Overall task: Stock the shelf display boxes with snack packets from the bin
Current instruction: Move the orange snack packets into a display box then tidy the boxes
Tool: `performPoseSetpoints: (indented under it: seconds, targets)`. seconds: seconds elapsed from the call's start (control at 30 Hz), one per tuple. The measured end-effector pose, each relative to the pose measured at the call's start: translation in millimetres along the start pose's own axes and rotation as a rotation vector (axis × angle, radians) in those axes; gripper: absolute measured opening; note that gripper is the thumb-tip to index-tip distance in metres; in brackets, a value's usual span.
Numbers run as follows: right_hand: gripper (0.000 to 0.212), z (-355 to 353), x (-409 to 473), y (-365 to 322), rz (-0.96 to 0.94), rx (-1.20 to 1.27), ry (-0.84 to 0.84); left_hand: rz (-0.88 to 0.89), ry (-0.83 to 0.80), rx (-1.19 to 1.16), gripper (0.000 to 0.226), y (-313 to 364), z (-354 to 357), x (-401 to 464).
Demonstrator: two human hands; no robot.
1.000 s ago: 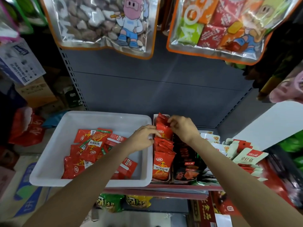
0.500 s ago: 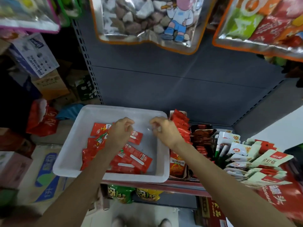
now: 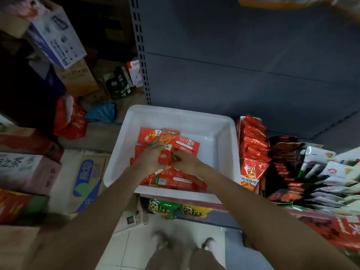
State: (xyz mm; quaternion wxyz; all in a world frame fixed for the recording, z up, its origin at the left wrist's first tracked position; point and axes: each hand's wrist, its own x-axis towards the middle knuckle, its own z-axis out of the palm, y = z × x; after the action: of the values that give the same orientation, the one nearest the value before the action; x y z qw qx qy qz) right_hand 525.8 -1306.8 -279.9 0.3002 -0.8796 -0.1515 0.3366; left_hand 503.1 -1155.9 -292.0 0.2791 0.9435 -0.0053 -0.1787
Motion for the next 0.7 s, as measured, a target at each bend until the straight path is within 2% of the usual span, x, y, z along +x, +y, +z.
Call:
performPoseSetpoints:
  seconds: [0.07, 0.13, 0.2, 0.27, 0.33, 0.47, 0.57, 0.7]
  targets:
    - [0.035, 2, 0, -1, -0.022, 0.075, 0.061, 0.047, 0.081, -0.086, 0.064, 6, -1, -6]
    - [0.035, 1, -2, -4, -0.068, 0.228, 0.147, 0.07, 0.141, -0.298, 0.048, 14, -5, -15]
    - [0.04, -5, -12, -11, -0.08, 0.445, 0.184, 0.053, 0.073, -0.545, 0.043, 16, -7, -19]
    - [0.043, -14, -18, -13, -0.083, 0.595, 0.192, 0.06, -0.021, -0.629, 0.048, 27, -13, -22]
    - [0.047, -25, -22, -11, -0.131, 0.582, 0.251, 0.087, -0.046, -0.674, 0.053, 40, -16, -20]
    - [0.057, -53, -37, 3, -0.282, 0.53, 0.429, 0.107, 0.049, -0.816, 0.06, 71, -23, -12]
    - [0.039, -79, -54, 17, -0.296, 0.574, 0.582, 0.184, 0.071, -0.839, 0.059, 93, -20, -4]
    - [0.016, -118, -81, 41, -0.215, 0.489, 0.962, 0.247, 0.098, -0.722, 0.05, 137, -6, 19]
